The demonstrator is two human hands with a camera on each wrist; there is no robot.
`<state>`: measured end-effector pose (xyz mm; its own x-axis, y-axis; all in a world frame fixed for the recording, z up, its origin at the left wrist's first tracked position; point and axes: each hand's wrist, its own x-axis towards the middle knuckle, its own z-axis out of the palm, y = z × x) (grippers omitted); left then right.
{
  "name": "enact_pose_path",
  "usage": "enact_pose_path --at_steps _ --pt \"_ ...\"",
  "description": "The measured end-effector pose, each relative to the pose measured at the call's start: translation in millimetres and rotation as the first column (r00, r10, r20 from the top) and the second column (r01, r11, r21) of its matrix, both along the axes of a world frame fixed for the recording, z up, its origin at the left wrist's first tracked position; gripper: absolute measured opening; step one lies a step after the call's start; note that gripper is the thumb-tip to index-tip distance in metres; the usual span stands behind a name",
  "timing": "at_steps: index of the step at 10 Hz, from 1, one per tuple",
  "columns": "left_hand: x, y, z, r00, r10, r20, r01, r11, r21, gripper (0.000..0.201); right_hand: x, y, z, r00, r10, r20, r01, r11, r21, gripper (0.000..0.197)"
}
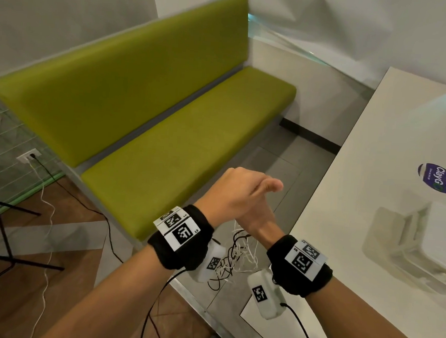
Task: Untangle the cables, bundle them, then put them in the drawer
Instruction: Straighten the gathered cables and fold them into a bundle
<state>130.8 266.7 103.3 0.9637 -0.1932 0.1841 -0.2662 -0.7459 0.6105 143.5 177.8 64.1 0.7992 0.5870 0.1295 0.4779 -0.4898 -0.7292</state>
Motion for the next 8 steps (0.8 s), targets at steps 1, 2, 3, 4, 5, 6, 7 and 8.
enact_pose_path --at_steps 1,2,3,4,5,6,7,8 --pt "1.8 1.2 1.1 0.996 0.053 -0.065 -0.046 0.993 0.106 0.105 -1.3 1.7 0.0 0.995 -0.029 -0.100 0.035 0.998 0.055 0.019" --pt "1.3 5.5 9.8 0.973 -0.028 -0.229 -0.004 0.990 -0.138 0.089 -2.4 -0.9 2.7 0.971 -0.068 -0.230 0.091 0.992 0.090 0.014" --pt "-1.7 14.2 16.4 0.957 -0.084 -0.278 -0.113 0.774 -0.623 0.064 0.7 -12.3 8.2 0.919 -0.094 -0.382 0.166 0.973 0.160 0.022" --pt "-9.5 25.9 1.3 0.970 0.000 -0.245 -0.189 0.635 -0.749 0.047 7.9 -26.9 22.2 0.913 -0.068 -0.402 0.217 0.917 0.336 0.037" --pt "-20.7 21.8 -32.1 0.878 -0.278 -0.390 -0.072 0.729 -0.681 0.042 11.8 -36.0 33.2 0.889 -0.077 -0.451 0.300 0.843 0.446 0.031" --pt "-24.4 2.1 -52.3 0.788 -0.380 -0.484 0.019 0.801 -0.599 0.059 8.4 -42.4 36.3 0.845 -0.108 -0.523 0.361 0.838 0.409 0.019" --pt "-14.7 -18.7 -47.0 0.844 -0.218 -0.489 -0.071 0.860 -0.506 0.039 5.1 -43.3 37.4 0.881 -0.089 -0.465 0.307 0.854 0.420 0.021" --pt "-7.2 -33.1 -46.3 0.891 -0.119 -0.438 -0.055 0.929 -0.365 0.011 6.9 -47.3 40.3 0.914 -0.024 -0.406 0.238 0.841 0.486 0.040"
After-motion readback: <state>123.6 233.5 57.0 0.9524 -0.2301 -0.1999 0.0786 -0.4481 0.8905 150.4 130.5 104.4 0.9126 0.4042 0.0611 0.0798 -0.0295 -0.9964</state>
